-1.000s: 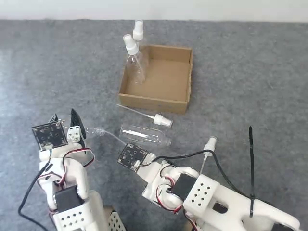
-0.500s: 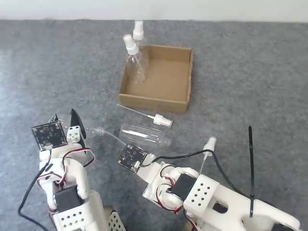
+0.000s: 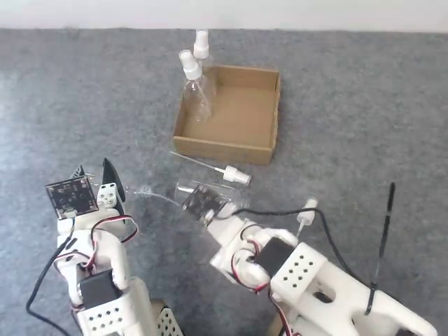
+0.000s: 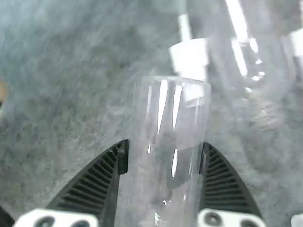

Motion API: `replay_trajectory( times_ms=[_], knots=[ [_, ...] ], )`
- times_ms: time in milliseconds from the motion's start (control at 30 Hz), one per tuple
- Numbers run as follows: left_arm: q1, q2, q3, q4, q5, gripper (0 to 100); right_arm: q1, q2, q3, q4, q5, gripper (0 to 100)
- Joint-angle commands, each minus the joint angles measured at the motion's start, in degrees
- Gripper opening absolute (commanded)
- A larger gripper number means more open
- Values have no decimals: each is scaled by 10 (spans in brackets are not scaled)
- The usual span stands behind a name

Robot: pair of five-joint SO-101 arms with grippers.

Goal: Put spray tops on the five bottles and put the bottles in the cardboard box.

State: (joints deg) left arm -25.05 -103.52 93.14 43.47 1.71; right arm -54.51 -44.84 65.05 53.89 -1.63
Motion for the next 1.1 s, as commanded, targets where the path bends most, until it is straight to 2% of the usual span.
replay_trajectory(
  times_ms=[0, 200, 433, 767, 933, 1067],
  knots=[
    [-4, -10, -3, -16, 6, 152, 22, -27, -56, 7, -70, 144],
    [-4, -10, -3, -16, 6, 152, 48, -51, -69, 2, -176, 142],
    [-4, -10, -3, -16, 6, 152, 72, -235, -41, 3, -286, 140],
    [-4, -10, -3, -18, 6, 152, 102, -505, 77, -43, -287, 140],
    [-4, -10, -2, -18, 6, 152, 141, -575, 95, -46, -287, 140],
    [-3, -10, -2, -18, 6, 152, 199, -591, 92, -52, -291, 140]
  ],
)
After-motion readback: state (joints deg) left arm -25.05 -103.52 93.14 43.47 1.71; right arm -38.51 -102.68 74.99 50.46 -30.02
